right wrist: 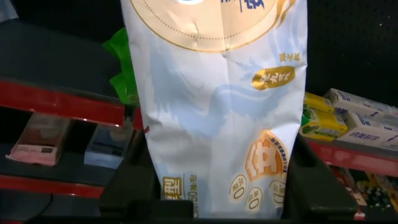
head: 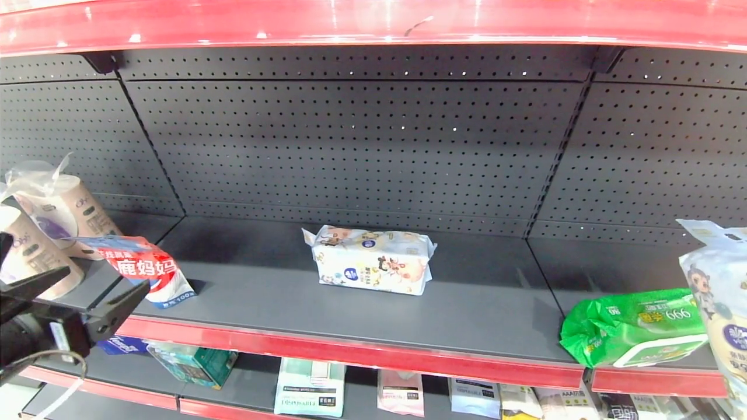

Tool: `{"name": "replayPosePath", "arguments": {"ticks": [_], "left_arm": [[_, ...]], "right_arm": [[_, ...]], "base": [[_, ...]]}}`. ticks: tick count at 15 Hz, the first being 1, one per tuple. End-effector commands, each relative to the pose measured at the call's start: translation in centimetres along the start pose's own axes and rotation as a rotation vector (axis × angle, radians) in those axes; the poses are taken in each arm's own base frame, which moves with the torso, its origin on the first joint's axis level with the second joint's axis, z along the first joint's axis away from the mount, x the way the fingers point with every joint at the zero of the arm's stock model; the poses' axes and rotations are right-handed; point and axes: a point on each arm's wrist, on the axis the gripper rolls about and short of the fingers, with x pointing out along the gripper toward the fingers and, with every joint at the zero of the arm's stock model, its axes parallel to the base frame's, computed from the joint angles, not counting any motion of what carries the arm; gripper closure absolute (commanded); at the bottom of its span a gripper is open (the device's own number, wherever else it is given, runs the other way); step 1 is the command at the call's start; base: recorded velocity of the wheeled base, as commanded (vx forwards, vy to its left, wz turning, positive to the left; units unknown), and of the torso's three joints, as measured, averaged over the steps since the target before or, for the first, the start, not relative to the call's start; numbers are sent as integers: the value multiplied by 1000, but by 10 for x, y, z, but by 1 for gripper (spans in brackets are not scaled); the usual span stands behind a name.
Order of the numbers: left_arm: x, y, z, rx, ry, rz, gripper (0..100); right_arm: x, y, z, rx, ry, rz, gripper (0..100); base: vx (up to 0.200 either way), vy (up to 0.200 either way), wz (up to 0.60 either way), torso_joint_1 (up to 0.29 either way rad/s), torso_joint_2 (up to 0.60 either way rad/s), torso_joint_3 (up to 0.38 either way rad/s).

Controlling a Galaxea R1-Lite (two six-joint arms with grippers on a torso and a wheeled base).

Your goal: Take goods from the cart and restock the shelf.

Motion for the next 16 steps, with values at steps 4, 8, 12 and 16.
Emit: {"name": "replayPosePath", "arguments": {"ticks": [4,8,12,16], "left_arm": [[92,5,-7,168,167,-304,0],[136,-9,7,233,115,-473,0],[161,-45,24,252,196,-646,0],[207,-52,34,346,151,-727,0]], "right_arm": [[-3,-1,2,0,3,3,100],[-3,0,1,-13,5,6,100],[-3,-1,2,-23,0,6,100],[-4,-1,2,-46,-8,1,100]], "base": [[0,0,0,0,0,0],[0,0,0,0,0,0],[0,0,0,0,0,0],[0,0,0,0,0,0]]}}
